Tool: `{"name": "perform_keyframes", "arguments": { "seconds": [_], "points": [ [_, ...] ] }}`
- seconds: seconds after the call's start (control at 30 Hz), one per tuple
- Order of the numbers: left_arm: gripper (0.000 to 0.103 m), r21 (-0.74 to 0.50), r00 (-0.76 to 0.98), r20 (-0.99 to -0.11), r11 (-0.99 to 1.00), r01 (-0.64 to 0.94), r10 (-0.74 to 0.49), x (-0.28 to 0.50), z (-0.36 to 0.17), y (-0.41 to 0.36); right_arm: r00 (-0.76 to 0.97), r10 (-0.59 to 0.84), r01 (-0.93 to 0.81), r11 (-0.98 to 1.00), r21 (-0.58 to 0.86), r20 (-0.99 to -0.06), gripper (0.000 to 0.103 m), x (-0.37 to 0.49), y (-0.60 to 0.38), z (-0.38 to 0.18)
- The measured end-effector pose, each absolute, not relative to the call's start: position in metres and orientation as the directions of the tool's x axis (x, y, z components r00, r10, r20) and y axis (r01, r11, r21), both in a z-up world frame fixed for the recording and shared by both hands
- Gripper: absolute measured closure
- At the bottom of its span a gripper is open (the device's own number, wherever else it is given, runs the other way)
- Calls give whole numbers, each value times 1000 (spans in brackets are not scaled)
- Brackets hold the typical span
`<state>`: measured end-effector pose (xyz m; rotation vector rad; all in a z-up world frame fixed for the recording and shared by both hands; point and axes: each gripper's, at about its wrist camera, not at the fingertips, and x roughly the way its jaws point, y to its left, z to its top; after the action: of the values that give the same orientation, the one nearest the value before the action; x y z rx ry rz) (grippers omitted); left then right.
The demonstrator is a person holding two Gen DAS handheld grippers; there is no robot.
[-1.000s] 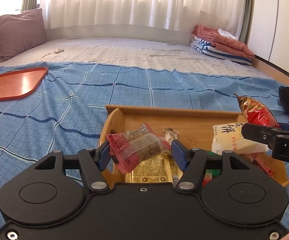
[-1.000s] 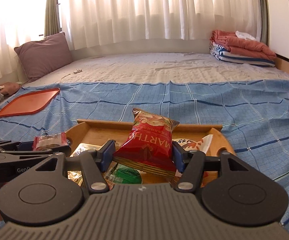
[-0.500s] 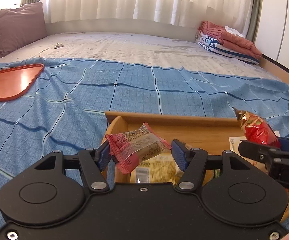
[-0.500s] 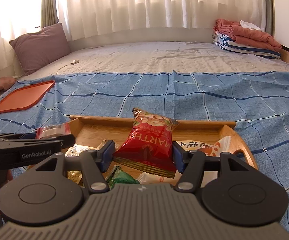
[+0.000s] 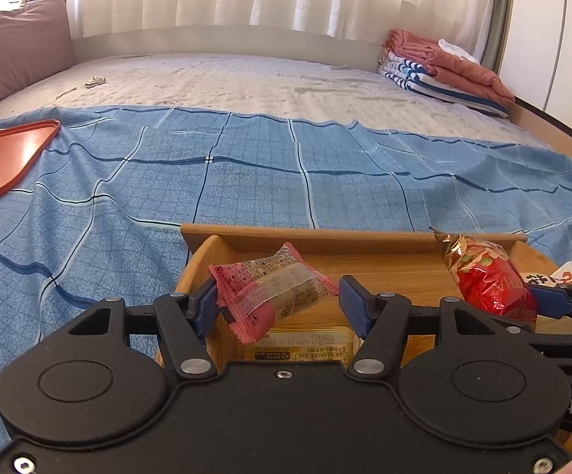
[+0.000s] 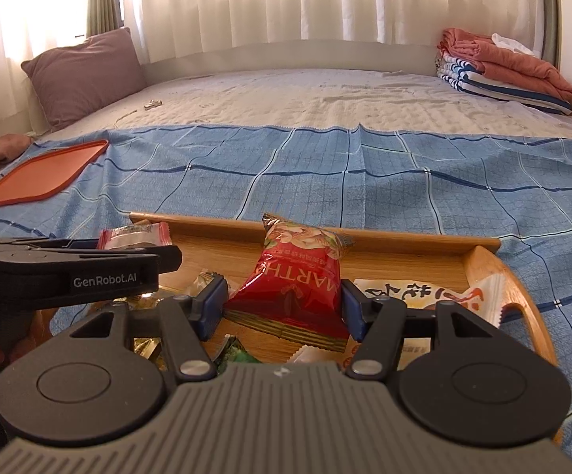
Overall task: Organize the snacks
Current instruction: 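Lower the pastry and chip bag onto the tray and open both tools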
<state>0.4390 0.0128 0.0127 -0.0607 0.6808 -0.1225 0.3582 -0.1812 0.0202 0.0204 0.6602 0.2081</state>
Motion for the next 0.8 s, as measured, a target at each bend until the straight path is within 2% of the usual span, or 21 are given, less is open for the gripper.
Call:
{"name": "perform_keyframes", "arguments": {
  "seconds": [0.8],
  "points": [
    [42,-85,744,-648,986,141,-163,450,1,4,747,230,-245,967,63,-624,39,364,-172,3]
  ]
}}
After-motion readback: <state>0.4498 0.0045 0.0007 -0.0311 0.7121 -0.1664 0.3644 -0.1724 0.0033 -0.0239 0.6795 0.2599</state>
